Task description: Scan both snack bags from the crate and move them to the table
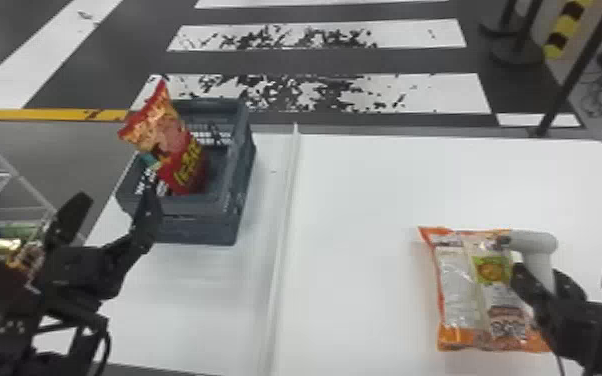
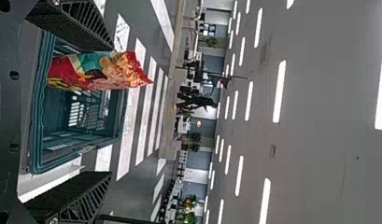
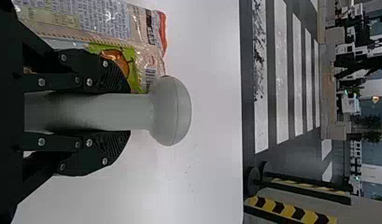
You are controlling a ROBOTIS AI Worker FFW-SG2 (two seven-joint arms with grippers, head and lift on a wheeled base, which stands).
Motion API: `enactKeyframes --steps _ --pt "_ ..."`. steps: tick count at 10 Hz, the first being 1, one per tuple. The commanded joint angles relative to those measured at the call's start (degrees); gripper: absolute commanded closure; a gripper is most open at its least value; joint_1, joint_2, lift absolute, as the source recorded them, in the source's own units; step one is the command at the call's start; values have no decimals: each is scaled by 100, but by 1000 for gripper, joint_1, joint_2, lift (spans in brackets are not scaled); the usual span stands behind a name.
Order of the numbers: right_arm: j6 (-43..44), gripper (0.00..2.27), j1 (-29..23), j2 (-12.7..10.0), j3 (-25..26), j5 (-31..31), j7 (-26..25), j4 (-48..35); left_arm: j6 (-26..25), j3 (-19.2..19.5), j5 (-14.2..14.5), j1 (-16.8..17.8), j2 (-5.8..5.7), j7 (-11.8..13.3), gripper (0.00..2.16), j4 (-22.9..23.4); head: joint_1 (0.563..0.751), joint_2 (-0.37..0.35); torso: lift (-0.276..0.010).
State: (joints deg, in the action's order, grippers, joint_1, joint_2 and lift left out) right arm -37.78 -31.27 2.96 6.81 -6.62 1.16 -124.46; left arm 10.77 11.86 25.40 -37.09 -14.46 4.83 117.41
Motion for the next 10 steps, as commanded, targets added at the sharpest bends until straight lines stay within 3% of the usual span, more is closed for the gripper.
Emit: enactKeyframes --steps 1,3,6,10 --pt "-191 2250 7 2 286 -182 42 -184 -1 0 9 -9 -5 0 36 10 695 98 -87" --pt "-261 2250 157 46 795 -367 165 -114 -1 0 0 -44 -13 0 36 36 695 68 -87" --pt "-244 2250 517 468 1340 -525 420 888 -1 44 0 -123 -13 0 36 115 695 -39 -87" --pt "336 2250 666 811 1516 -534 631 1960 -19 0 -44 -132 -5 0 36 150 695 -142 -87"
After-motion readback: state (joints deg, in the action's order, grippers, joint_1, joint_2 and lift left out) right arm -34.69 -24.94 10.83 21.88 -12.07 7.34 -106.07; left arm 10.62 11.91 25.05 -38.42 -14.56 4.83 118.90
